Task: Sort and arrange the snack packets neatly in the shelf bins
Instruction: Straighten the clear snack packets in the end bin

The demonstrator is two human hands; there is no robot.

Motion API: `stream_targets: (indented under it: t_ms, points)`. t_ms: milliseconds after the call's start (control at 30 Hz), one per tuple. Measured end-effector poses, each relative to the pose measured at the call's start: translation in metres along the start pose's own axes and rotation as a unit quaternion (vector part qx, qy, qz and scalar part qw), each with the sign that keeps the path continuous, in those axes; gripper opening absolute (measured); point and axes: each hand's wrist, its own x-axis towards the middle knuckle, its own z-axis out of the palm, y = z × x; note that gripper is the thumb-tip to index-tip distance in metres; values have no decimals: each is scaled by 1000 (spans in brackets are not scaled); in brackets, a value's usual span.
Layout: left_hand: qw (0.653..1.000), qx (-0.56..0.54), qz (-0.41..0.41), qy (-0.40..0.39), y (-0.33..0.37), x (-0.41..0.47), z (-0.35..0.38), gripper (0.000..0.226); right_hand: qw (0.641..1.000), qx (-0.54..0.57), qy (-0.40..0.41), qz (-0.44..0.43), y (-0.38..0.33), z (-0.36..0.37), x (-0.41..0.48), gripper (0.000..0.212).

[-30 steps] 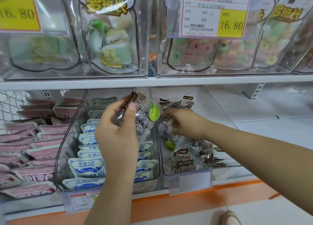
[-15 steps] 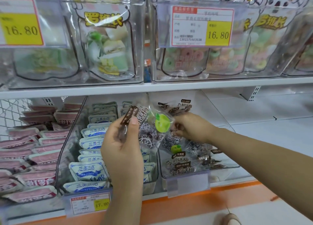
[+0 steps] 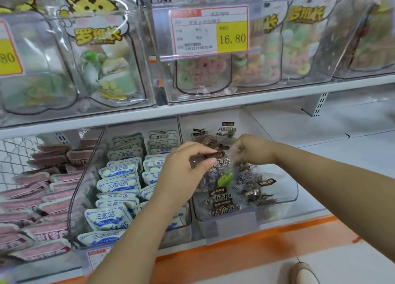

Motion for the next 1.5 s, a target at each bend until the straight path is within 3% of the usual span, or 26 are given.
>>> stream_targets:
  t_ms: [100,167,300,400,533,633,733,800,900,1000,1167,1267,1333,1433,1500]
  points:
    - [990,118,8,-77,-2,13,-4,12,1000,29,0,-6,3,1,3,21]
    - [962,237,39,-128,0,18,-6,16,1000,21,11,-9,2,1,4,7]
    - [881,408,107,-216,4,15,6,18,999,4,29,-18,-3,8,7,12]
    - [824,497,109,-249,6,16,17,31,998,-27,33,-43,-7,14,12,12]
    - [785,558,85,-254,9,27,23,23,998,-35,27,-32,-7,13,10,13]
    - [807,533,60,-249,10,30,18,21,996,-66,19,-49,-7,17,-1,18]
    - [848,470,26,-242,7,25,5,44,988,-132,-5,-84,-2,27,-15,22]
    - [851,472,13,-232,3,18,2,48,983,-159,-8,-93,1,28,-20,23]
    - [840,486,-4,-241,3,11,8,39,979,-168,56,-99,-1,22,-20,22]
    - [855,468,-18,-223,4,8,12,34,975,-177,106,-76,-3,16,-11,27]
    - [953,297,26,-48,-5,-10,17,25,970,-239,6,-41,-10,32,5,30]
    - [974,221,45,9,-11,-15,19,24,976,-213,-14,-49,-12,26,1,26]
    - [983,179,20,36,-14,-13,18,25,981,-183,48,-53,-12,16,-2,23]
    - [987,132,-18,94,-14,-7,14,27,947,-247,186,-86,-13,12,4,27]
    - [986,100,-52,123,-14,-4,11,28,934,-301,179,-76,-18,19,13,43]
